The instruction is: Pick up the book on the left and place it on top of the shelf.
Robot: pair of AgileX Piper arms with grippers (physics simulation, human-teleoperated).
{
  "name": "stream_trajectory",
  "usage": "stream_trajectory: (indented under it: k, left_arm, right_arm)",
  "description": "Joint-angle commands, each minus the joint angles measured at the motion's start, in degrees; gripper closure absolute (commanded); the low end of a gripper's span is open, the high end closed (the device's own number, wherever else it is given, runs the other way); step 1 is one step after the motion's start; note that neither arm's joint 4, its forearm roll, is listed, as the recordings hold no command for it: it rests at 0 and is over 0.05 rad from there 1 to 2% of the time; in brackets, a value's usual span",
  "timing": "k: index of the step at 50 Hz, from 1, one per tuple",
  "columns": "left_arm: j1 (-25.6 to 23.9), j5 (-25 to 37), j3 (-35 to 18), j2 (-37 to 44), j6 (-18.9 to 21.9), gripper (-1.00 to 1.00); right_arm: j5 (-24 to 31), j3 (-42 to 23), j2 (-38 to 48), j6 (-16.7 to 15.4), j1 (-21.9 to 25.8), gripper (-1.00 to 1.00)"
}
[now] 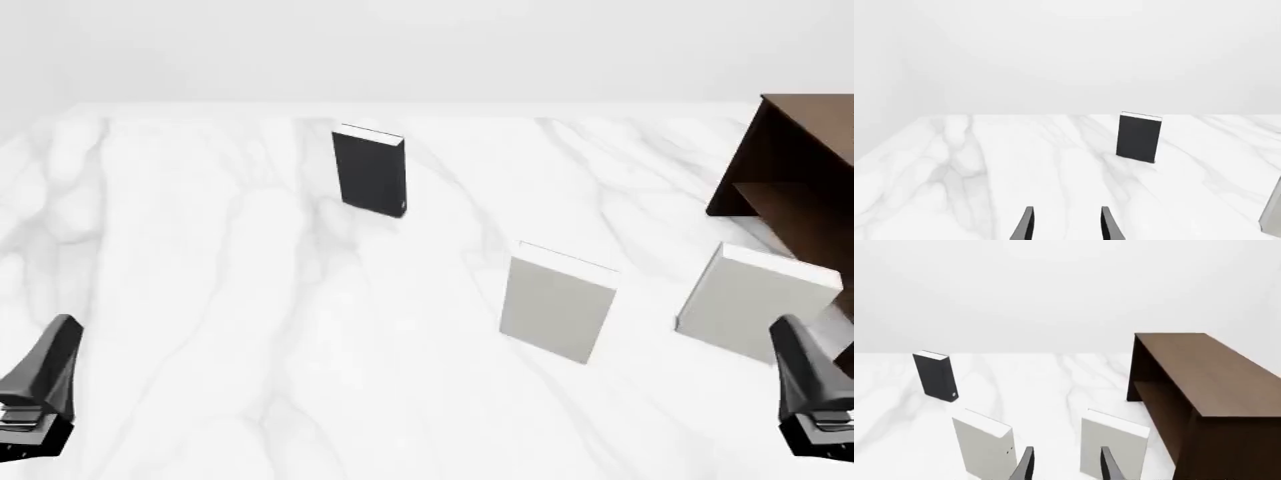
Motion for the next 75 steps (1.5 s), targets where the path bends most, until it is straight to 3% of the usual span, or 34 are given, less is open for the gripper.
stream_trajectory:
  k: [1, 7, 14, 24, 36, 42, 75]
  left_arm:
    - [0.00, 0.00, 0.00, 0.00, 0.00, -1.00]
    - [0.00, 0.00, 0.00, 0.00, 0.00, -1.00]
    - [0.00, 0.00, 0.00, 0.00, 0.00, -1.00]
    - [0.00, 0.00, 0.00, 0.00, 0.00, -1.00]
    - [0.00, 0.00, 0.00, 0.00, 0.00, -1.00]
    - [0.00, 0.00, 0.00, 0.00, 0.00, -1.00]
    - [0.00, 0.00, 0.00, 0.00, 0.00, -1.00]
  right_arm:
    - [-0.15, -0.07, 1.64, 0.51, 0.31, -1.00]
    - [-0.01, -1.25, 2.07, -0.11, -1.28, -1.00]
    - [4.17, -7.83, 3.37, -0.60, 1.31, -1.00]
    - [1.31, -17.99, 15.26, -3.83, 4.79, -1.00]
    - [1.91, -29.68, 26.41, -11.75, 12.32, -1.00]
    - [-0.47, -33.16, 33.91, -15.10, 15.42, -1.00]
    - [1.38, -52.09, 60.10, -20.43, 20.12, -1.00]
